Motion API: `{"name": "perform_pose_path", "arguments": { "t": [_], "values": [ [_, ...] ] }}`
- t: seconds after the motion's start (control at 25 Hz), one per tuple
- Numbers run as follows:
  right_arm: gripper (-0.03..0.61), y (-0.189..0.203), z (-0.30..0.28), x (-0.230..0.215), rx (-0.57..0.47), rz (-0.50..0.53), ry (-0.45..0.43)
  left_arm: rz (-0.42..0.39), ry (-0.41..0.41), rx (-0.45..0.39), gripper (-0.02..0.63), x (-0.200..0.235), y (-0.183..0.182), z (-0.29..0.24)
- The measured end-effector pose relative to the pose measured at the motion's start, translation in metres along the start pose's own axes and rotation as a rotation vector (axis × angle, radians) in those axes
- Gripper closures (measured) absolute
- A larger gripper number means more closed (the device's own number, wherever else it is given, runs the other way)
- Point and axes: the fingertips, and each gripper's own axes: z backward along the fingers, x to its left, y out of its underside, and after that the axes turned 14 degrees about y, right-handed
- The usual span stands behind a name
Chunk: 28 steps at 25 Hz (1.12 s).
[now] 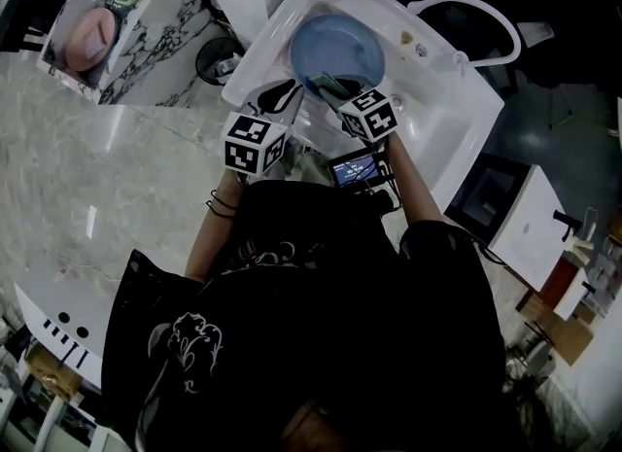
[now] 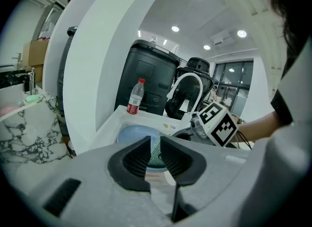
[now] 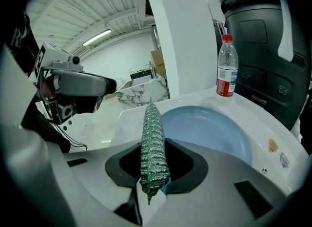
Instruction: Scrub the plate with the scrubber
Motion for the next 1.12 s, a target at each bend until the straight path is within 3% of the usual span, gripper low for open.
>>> {"name": "perform_pose_path", "arguments": {
  "t": [0.2,0.44,0.72,0.96,1.12],
  "values": [
    [0.488,-0.005,-0.001,-0.003,-0.002,0.046,-0.024,-0.002,0.007,0.003,0.552,-0.001,-0.001,-0.004],
    [0.489,-0.015,-0.009,-0.067,-0.038,0.013,0.154,-0.008,-0.009,-0.006,0.552,0.004,-0.008,-0.005],
    [0.489,-0.025,-0.025,-0.137,-0.018,0.122,0.258,-0.001,-0.010,0.003,0.552,0.006,-0.008,-0.010],
    [0.489,-0.032,-0.038,-0.157,0.001,0.284,0.275,0.002,-0.005,0.017,0.552,0.002,-0.004,-0.017],
    [0.488,-0.022,-0.047,-0.157,0.026,0.275,0.257,0.007,-0.011,0.020,0.552,0.003,-0.003,-0.018]
  ]
}}
